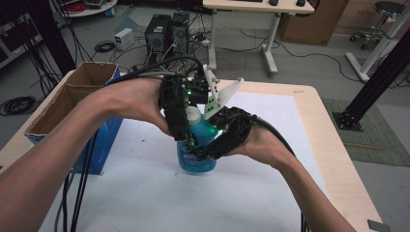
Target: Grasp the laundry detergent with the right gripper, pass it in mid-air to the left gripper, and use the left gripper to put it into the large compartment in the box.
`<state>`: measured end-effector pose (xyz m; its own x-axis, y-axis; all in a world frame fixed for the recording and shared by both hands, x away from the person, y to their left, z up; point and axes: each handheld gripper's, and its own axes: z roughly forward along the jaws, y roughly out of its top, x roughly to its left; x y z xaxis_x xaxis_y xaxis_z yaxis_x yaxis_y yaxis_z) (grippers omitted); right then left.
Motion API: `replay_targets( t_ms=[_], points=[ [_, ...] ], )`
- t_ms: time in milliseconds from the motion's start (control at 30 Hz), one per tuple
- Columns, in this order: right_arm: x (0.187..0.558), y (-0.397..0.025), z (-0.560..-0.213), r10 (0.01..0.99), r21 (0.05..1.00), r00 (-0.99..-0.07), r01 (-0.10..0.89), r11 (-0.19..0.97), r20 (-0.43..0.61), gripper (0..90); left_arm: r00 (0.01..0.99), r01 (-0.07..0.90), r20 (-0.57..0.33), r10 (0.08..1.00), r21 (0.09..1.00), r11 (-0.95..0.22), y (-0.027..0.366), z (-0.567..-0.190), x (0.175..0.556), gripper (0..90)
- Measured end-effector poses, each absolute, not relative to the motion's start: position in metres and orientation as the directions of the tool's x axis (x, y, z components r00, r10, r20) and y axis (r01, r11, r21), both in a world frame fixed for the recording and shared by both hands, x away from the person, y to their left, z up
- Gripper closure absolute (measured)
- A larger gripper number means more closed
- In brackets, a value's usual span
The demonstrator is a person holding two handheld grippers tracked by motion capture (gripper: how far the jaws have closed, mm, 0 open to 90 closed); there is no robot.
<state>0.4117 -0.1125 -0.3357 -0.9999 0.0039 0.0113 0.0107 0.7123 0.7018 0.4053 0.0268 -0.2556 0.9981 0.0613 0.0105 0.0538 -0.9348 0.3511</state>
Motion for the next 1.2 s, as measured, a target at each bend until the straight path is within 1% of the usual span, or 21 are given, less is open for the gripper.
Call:
replay_targets(
  t_ms=[67,433,600,933,1100,1200],
  points=[
    [0.4115,-0.1124,-0.3362,0.002,0.702,-1.0,0.008,0.712,0.009,45.0,0.998,0.059,0.009,0.066,0.353,-0.934,0.0269,-0.255,0.4048,23.5],
    [0.4105,-0.112,-0.3384,0.005,0.701,-1.0,0.014,0.713,0.015,45.0,0.998,0.052,0.01,0.059,0.339,-0.94,0.0265,-0.2559,0.4031,27.2],
    [0.4104,-0.1123,-0.3378,0.003,0.704,-1.0,0.014,0.71,0.017,44.9,0.998,0.043,0.02,0.053,0.339,-0.94,0.025,-0.2561,0.4025,28.5],
    [0.4101,-0.1131,-0.337,0.007,0.706,-1.0,0.016,0.708,0.016,44.9,0.998,0.031,0.041,0.048,0.335,-0.942,0.0243,-0.2562,0.4016,34.3],
    [0.4102,-0.1131,-0.3372,0.004,0.707,-1.0,0.016,0.707,0.019,44.8,0.998,0.012,0.049,0.03,0.326,-0.945,0.0242,-0.2549,0.4009,37.6],
    [0.4104,-0.1134,-0.3373,0.006,0.711,-1.0,0.017,0.703,0.019,44.8,0.998,0.014,0.054,0.034,0.34,-0.94,0.0246,-0.2546,0.4003,37.9]
  ],
)
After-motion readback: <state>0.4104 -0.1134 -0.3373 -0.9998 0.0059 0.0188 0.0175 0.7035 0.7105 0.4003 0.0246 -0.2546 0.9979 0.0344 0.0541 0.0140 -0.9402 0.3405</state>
